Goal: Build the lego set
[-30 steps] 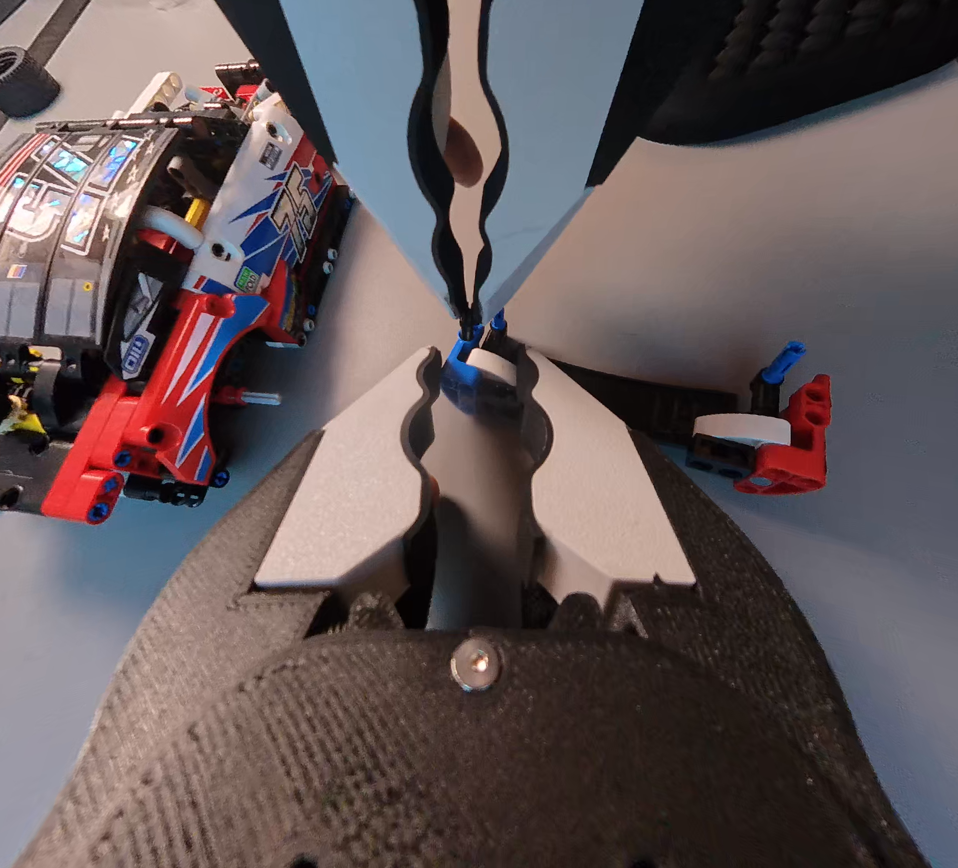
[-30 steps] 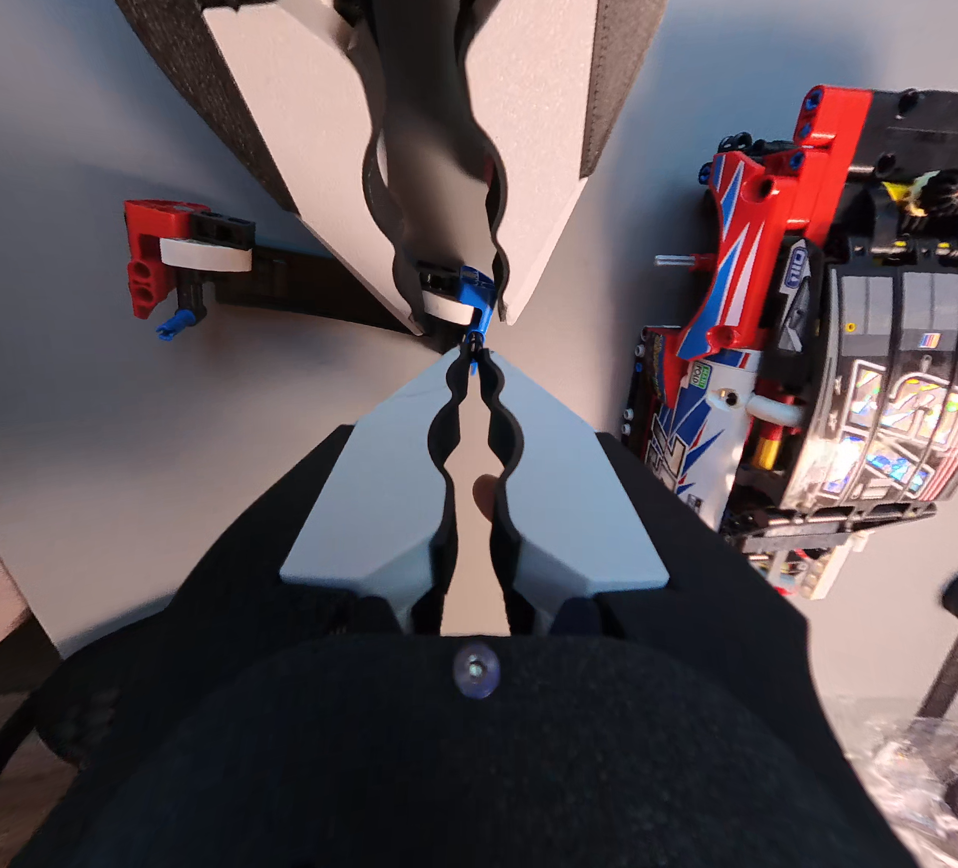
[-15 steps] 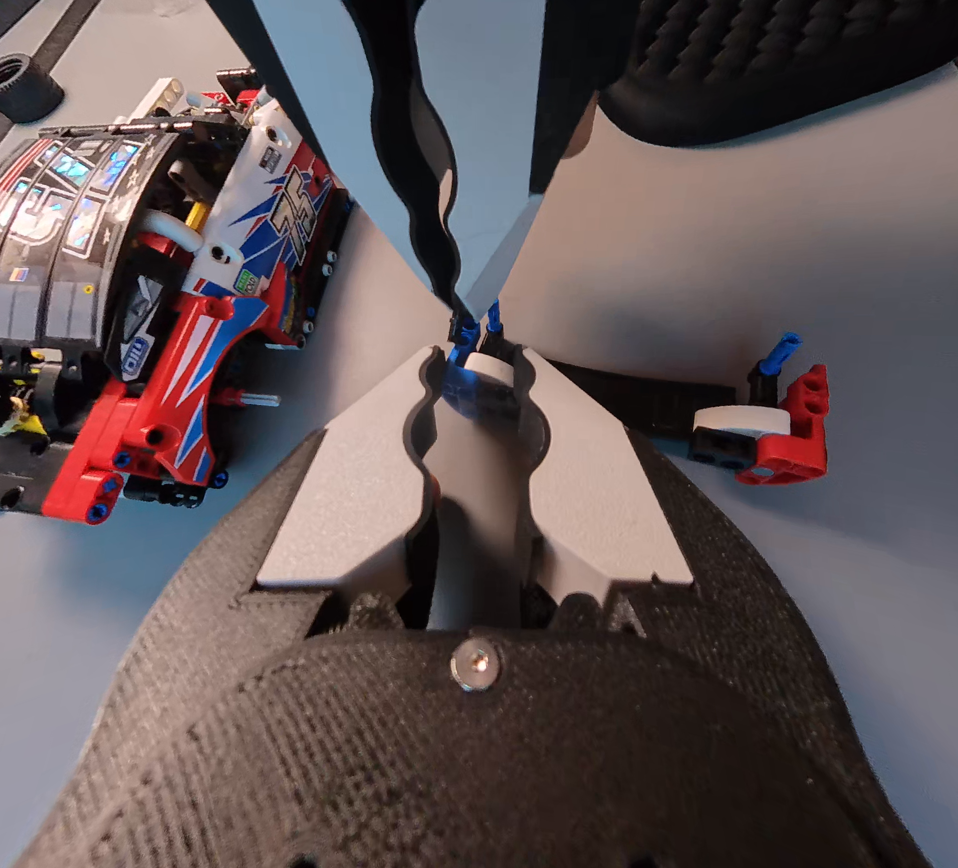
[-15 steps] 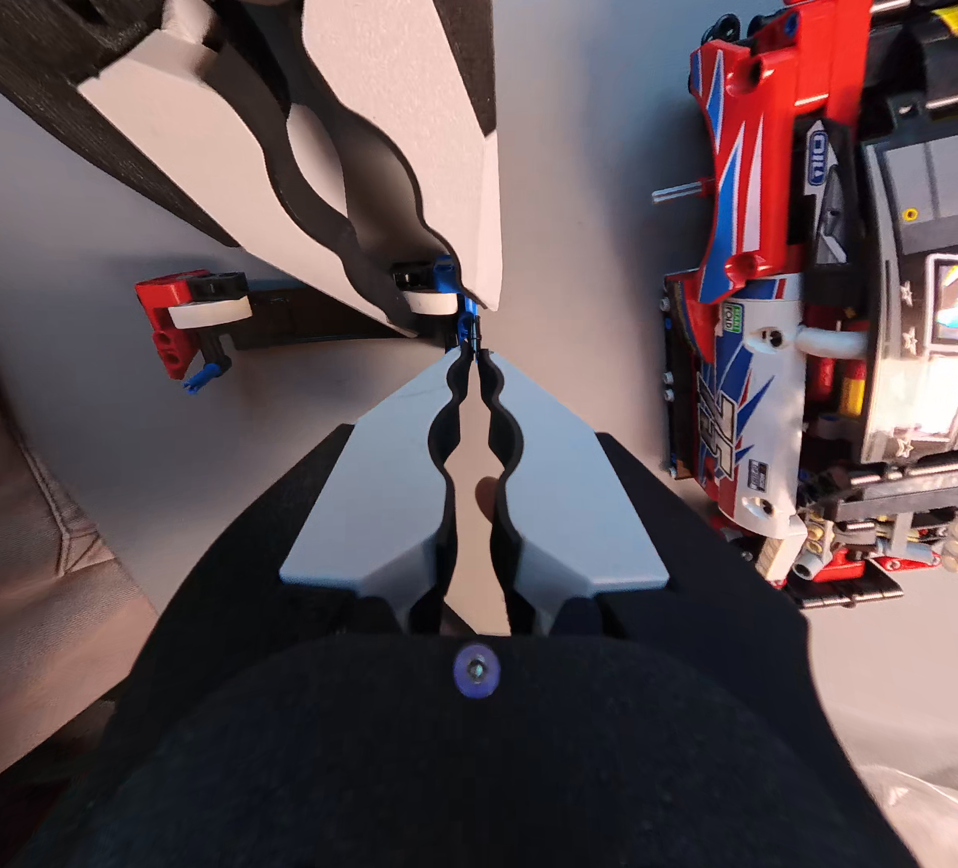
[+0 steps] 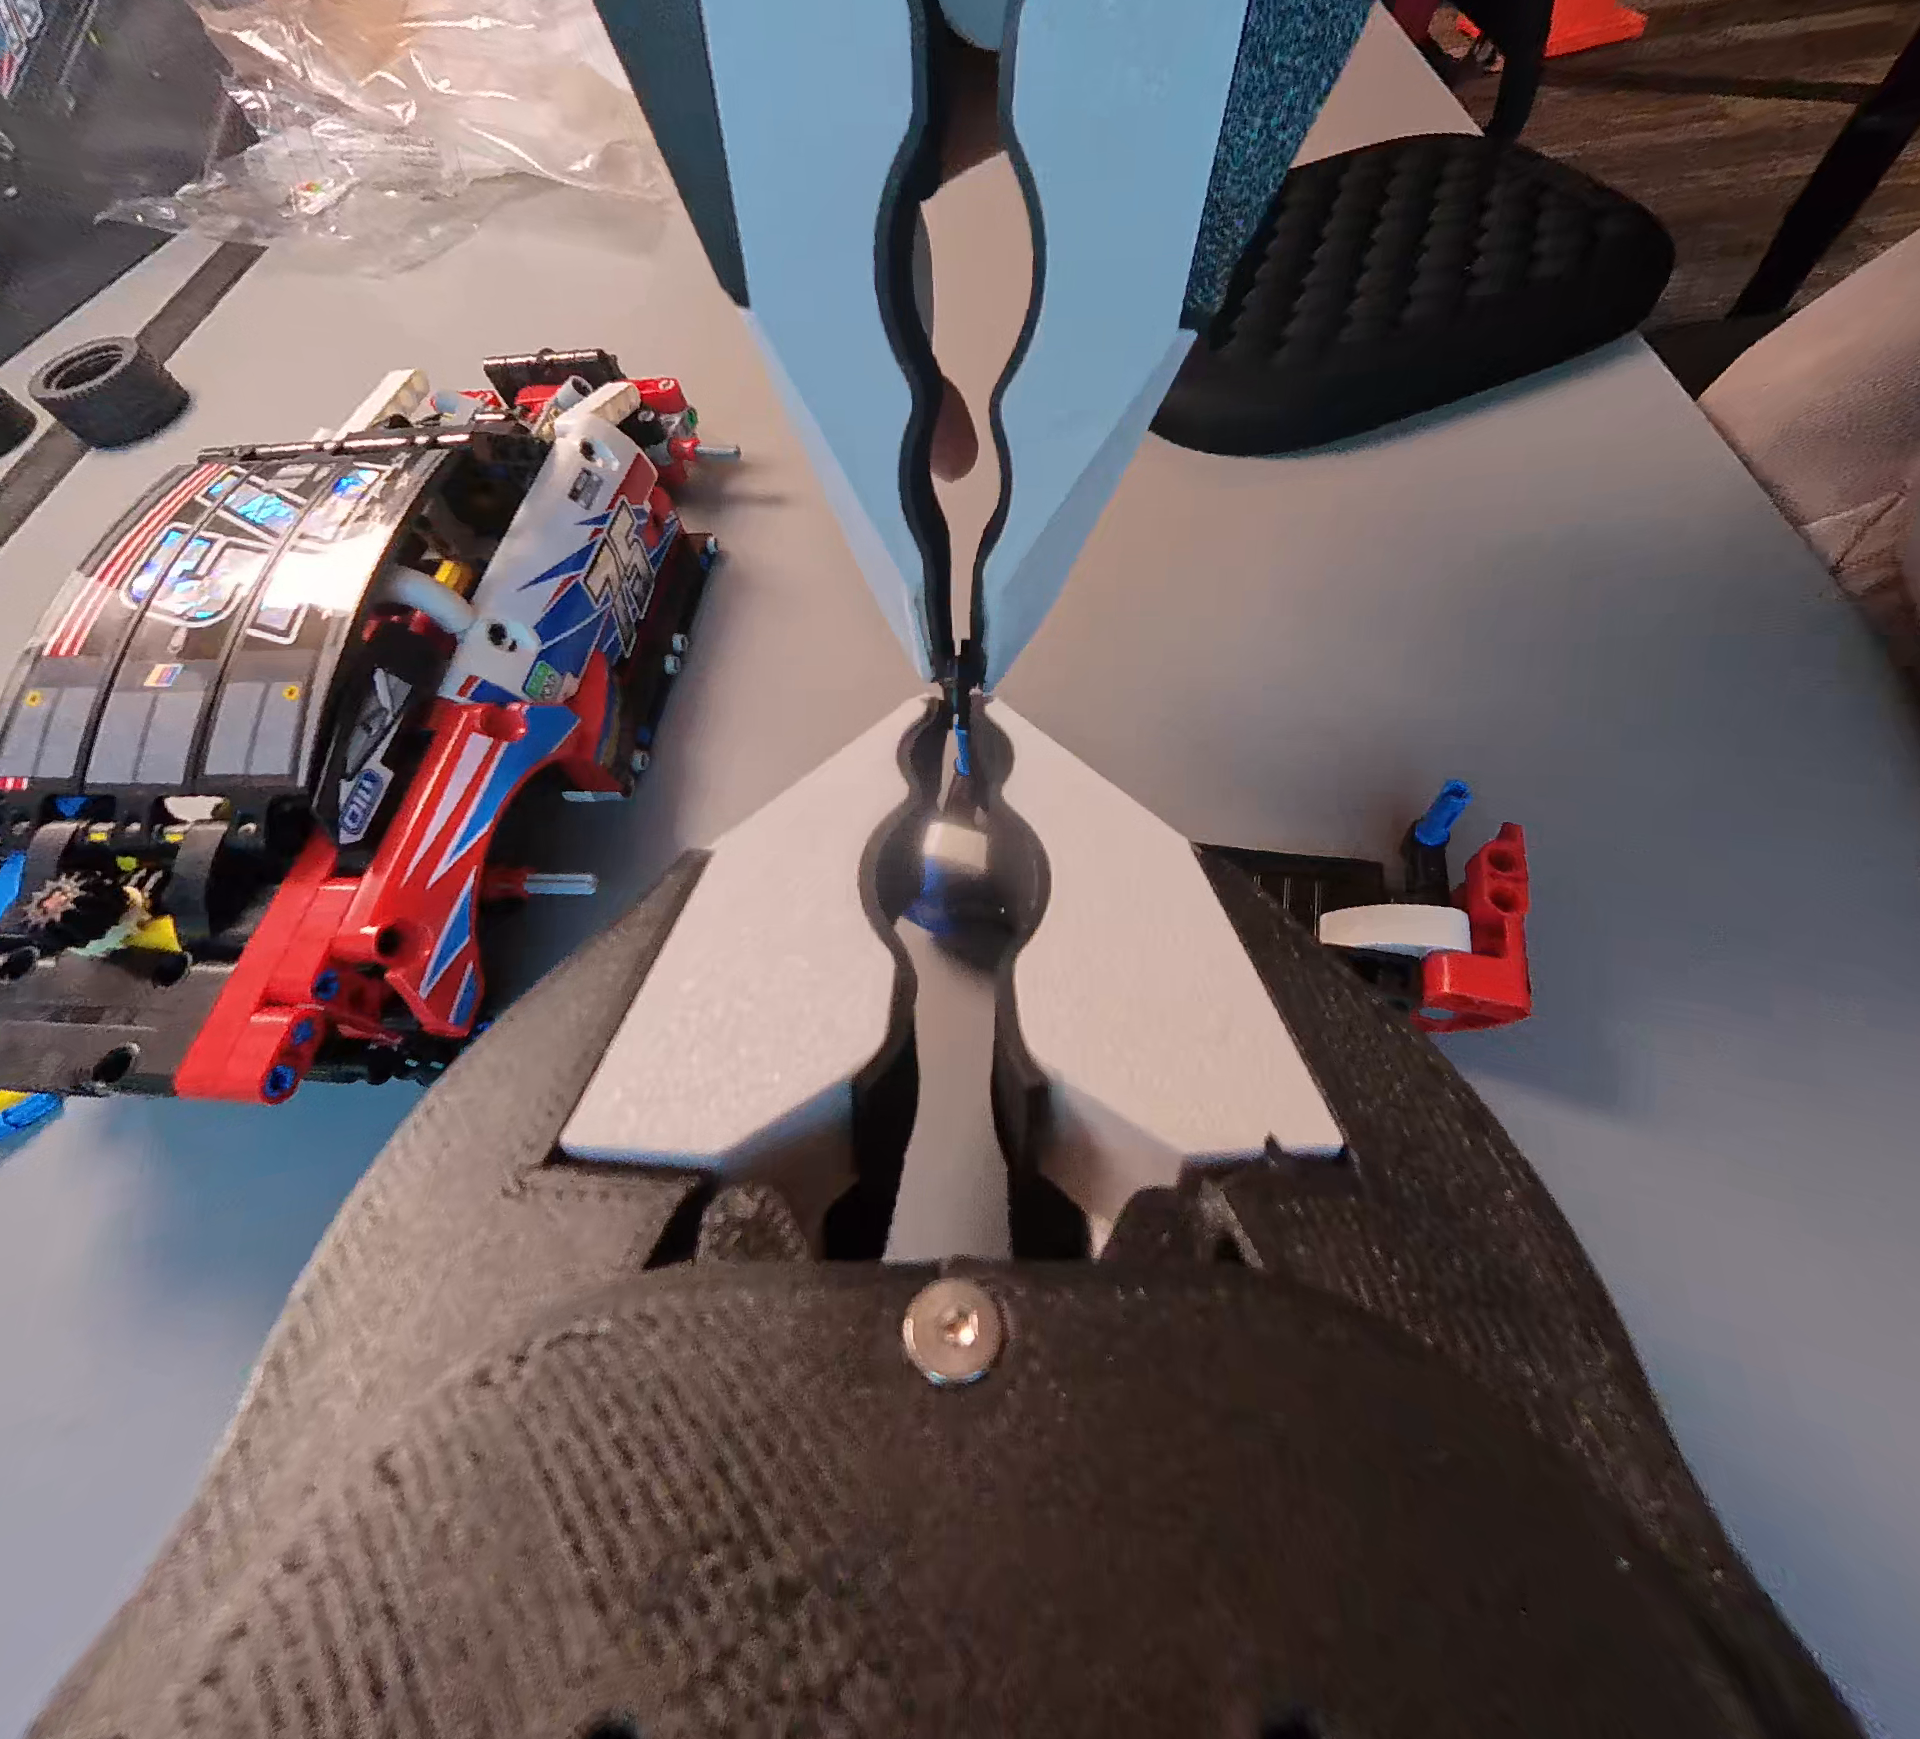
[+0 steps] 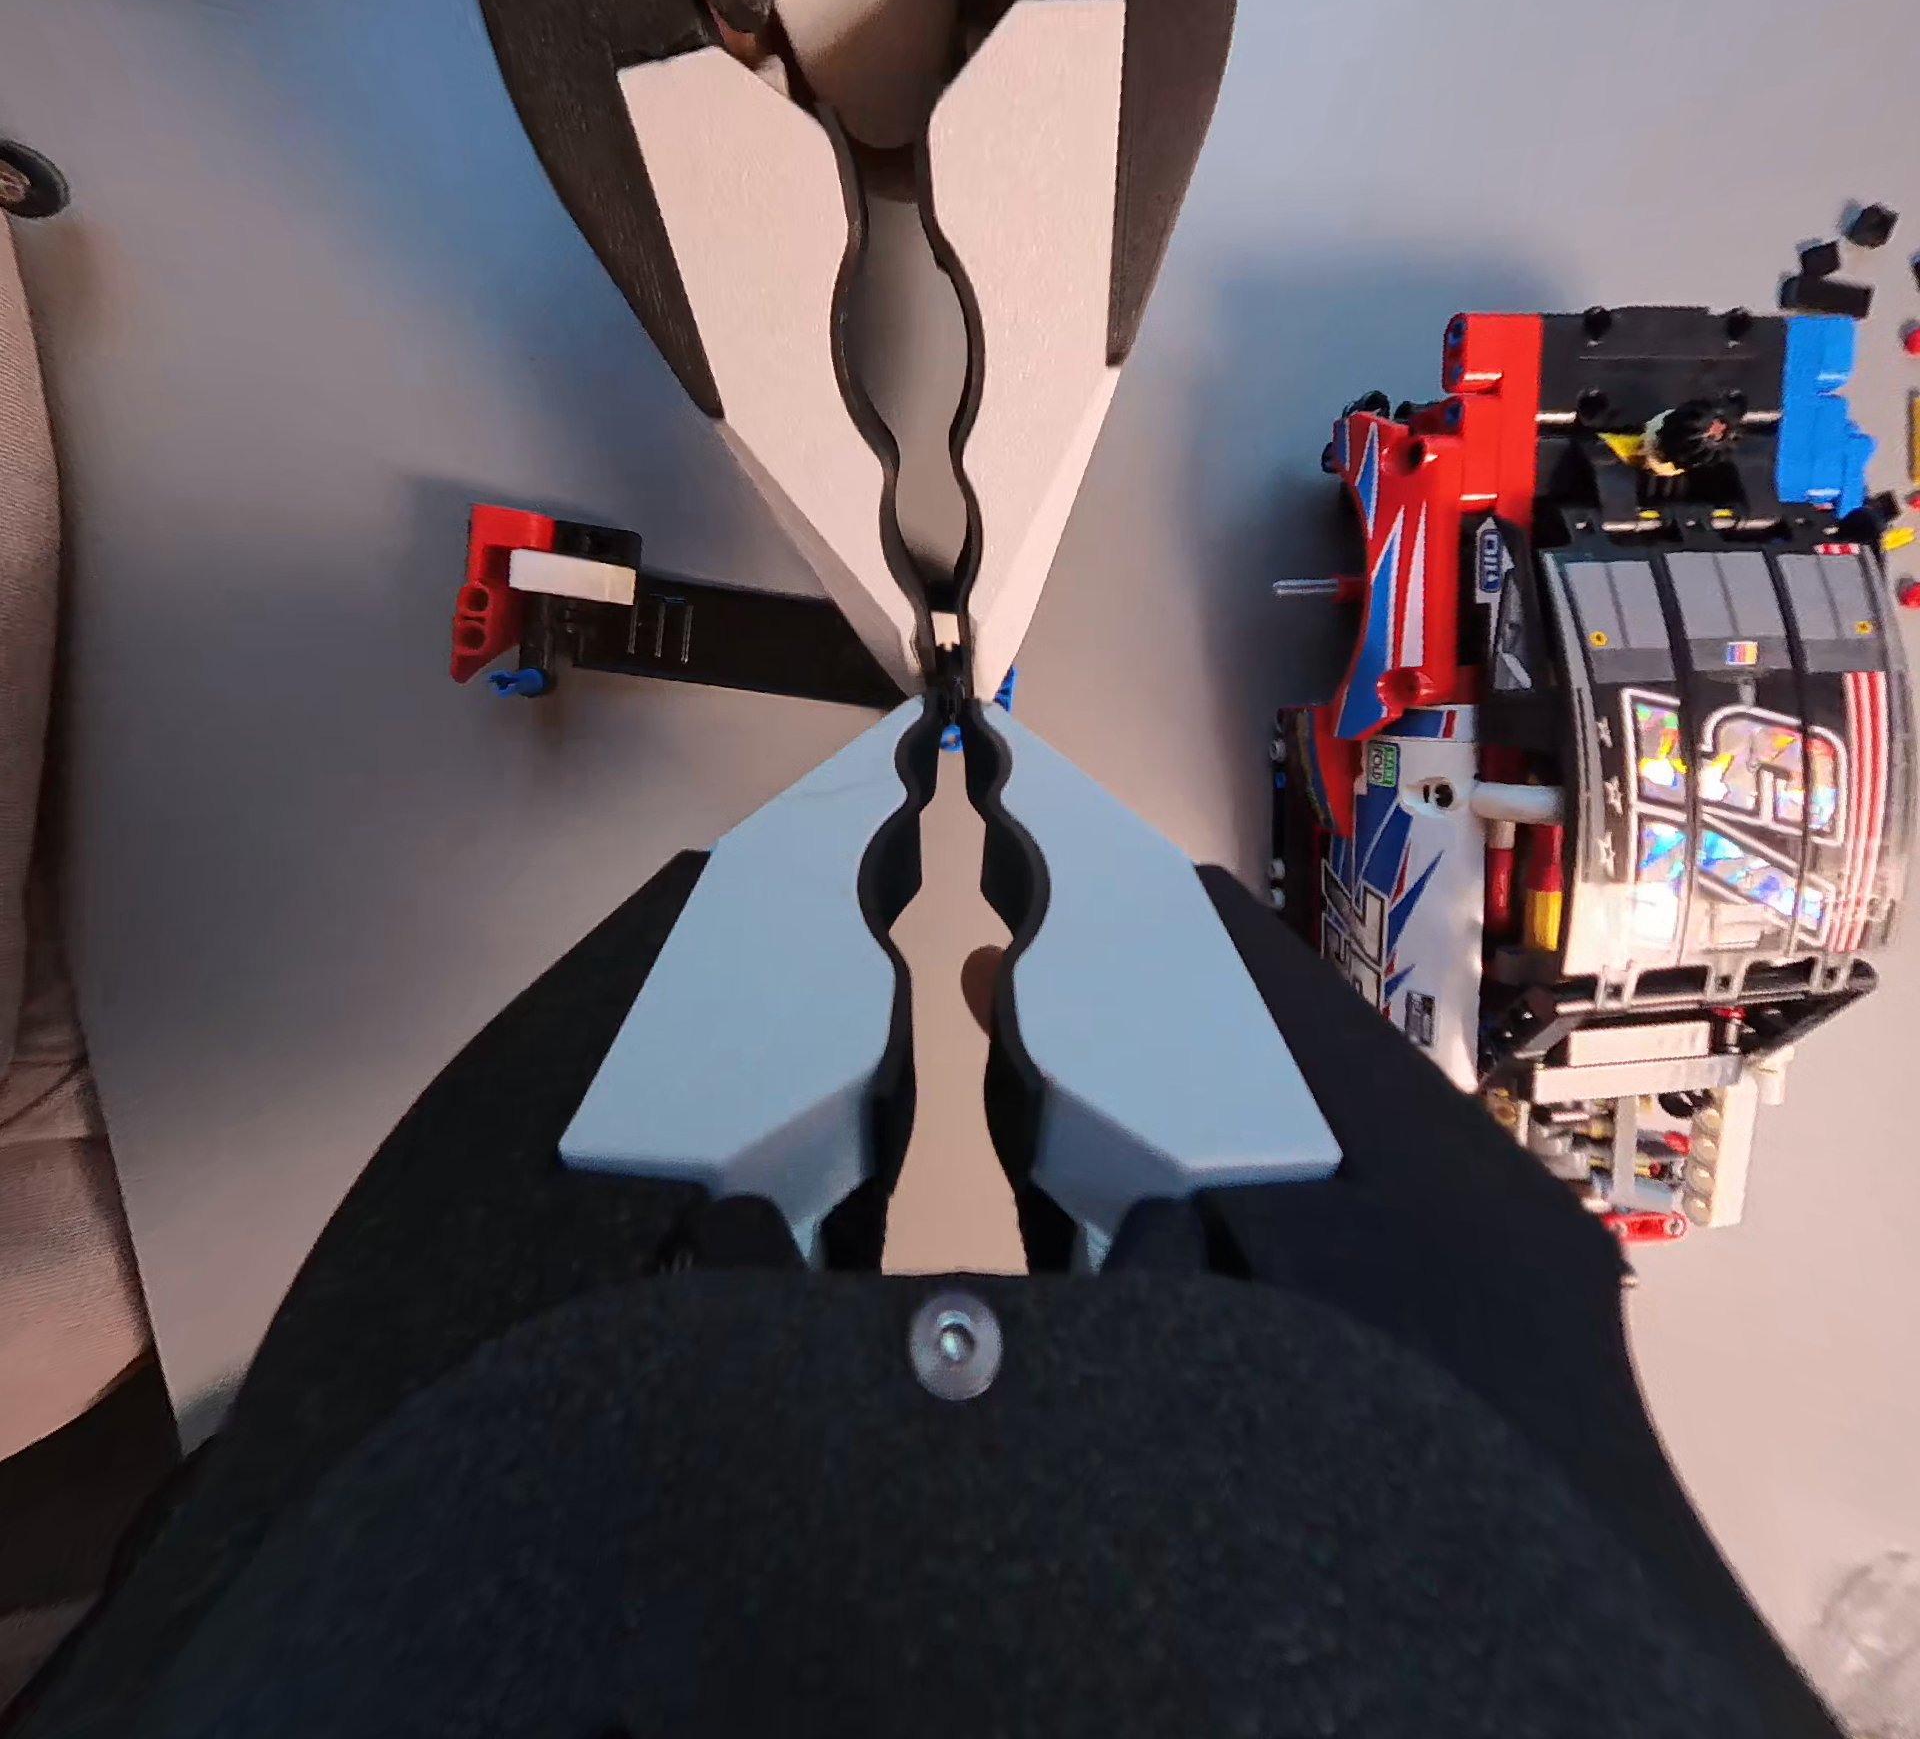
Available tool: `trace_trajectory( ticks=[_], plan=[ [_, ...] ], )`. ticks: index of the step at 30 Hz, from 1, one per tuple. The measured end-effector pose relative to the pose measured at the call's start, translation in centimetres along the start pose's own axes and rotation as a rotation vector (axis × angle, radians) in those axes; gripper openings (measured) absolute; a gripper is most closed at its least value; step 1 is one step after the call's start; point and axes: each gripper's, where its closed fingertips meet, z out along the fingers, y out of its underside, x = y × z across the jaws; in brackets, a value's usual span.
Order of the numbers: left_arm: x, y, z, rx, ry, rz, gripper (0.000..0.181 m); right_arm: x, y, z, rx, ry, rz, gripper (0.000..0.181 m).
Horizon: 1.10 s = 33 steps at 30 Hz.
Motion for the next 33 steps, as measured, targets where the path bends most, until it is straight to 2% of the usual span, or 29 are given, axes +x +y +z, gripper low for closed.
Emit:
trace_trajectory(
  ticks=[1,7,12,22,29,33],
  plan=[
    [0.0,-0.1,-0.1,0.011,0.001,0.001,0.002,0.0,-0.3,-0.2,0.036,0.009,-0.004,0.001],
    [0.0,-1.4,-0.7,0.104,0.017,0.011,0.002,-0.3,-1.5,-1.5,0.244,0.014,0.054,0.004],
    [0.2,-1.6,-0.7,0.11,0.008,0.03,0.002,-0.5,-1.6,-1.9,0.299,-0.005,0.117,0.006],
    [0.0,-1.6,-0.8,0.106,-0.006,0.033,0.001,-0.1,-1.9,-1.9,0.309,0.034,0.126,0.003],
    [-0.1,-0.9,-0.5,0.058,0.004,0.024,0.002,0.0,-1.5,-1.4,0.237,0.049,0.121,0.001],
    [-1.4,2.0,-1.2,-0.095,0.096,-0.092,0.046,1.3,-0.2,-0.2,0.095,0.042,0.203,0.001]
  ],
)
